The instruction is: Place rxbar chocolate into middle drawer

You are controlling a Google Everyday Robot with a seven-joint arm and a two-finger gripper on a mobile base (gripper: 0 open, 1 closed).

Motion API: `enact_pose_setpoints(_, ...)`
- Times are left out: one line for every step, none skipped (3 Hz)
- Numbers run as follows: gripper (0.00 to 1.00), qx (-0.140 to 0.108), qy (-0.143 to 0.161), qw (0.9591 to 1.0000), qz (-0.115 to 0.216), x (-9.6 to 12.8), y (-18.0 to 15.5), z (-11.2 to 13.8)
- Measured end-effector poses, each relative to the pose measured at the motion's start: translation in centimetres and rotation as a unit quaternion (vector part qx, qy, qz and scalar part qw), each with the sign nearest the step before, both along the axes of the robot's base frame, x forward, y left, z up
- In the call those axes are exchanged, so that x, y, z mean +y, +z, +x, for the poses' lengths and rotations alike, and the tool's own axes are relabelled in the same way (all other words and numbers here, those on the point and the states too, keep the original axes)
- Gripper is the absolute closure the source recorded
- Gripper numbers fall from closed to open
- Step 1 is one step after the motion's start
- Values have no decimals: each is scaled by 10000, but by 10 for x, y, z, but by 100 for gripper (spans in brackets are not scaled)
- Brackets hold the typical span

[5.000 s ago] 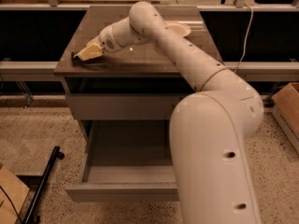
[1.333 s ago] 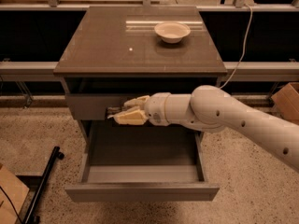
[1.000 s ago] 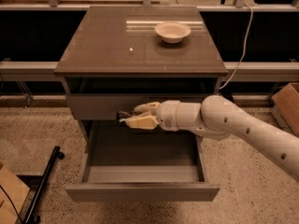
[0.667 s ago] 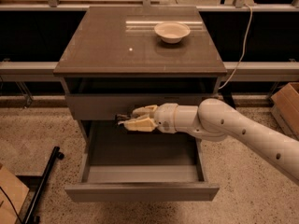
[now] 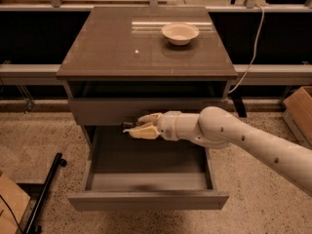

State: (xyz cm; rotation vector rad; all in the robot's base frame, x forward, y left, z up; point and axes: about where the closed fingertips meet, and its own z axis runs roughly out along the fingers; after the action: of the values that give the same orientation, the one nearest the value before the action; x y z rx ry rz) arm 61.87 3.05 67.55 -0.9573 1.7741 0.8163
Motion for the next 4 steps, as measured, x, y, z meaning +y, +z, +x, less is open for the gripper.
enact_pose_setpoints(100,44,-142,9996,-239,-11,-39,21)
enact_pose_setpoints(100,229,-274,9989,-288,-27,-81,30)
enact_pose_setpoints(100,602,-371,9971,-294,-40,-127,28)
enact_pose_setpoints(81,1003,-433,9935,-328,-48,-166,19)
